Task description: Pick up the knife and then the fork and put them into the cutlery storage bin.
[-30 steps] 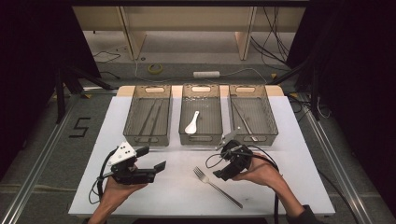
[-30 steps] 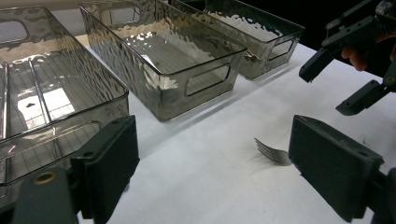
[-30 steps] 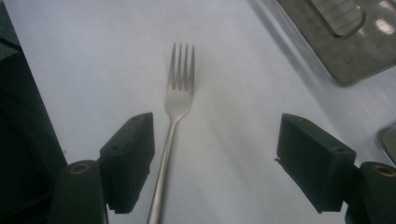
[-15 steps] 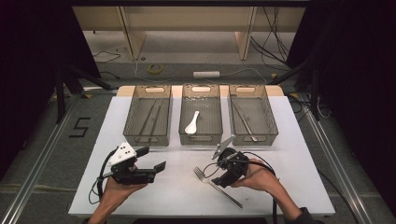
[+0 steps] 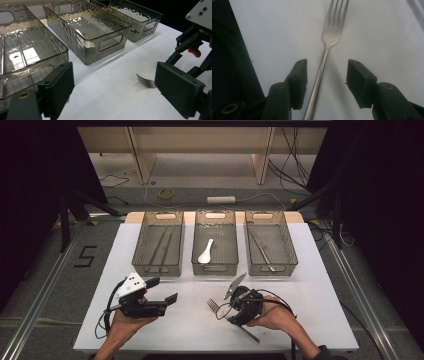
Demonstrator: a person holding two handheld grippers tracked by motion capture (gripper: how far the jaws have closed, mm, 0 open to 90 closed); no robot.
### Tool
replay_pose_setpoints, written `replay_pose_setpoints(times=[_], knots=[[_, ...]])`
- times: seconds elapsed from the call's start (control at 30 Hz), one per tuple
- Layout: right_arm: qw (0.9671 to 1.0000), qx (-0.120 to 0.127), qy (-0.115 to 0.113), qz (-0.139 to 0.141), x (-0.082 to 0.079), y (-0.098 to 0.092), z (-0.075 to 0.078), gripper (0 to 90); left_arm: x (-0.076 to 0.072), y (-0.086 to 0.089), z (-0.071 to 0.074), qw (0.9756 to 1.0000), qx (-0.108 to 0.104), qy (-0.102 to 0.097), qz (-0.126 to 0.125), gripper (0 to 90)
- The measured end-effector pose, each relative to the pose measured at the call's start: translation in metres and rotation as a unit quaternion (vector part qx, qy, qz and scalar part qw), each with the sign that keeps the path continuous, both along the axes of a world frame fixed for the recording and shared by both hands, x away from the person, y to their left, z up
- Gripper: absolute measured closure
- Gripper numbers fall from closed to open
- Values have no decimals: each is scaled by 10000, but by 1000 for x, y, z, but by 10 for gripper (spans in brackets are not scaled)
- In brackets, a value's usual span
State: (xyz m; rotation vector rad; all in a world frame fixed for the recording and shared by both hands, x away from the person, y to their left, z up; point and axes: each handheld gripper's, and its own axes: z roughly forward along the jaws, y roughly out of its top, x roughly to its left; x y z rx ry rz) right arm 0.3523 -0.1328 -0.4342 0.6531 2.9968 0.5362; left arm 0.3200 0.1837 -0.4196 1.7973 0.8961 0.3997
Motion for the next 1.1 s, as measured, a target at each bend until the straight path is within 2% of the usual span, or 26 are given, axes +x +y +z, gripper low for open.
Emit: replay_pose_setpoints(times=[0.47,0.73,1.1], knots=[[9997,-217,94,95,0,4,-17,629,0,0,0,10000,5,-4,-3,154],[9991,-321,190,175,0,5,-22,698,0,0,0,10000,-4,8,1,155],[9989,-408,104,225,-1,7,-24,732,0,0,0,10000,-2,7,1,155]])
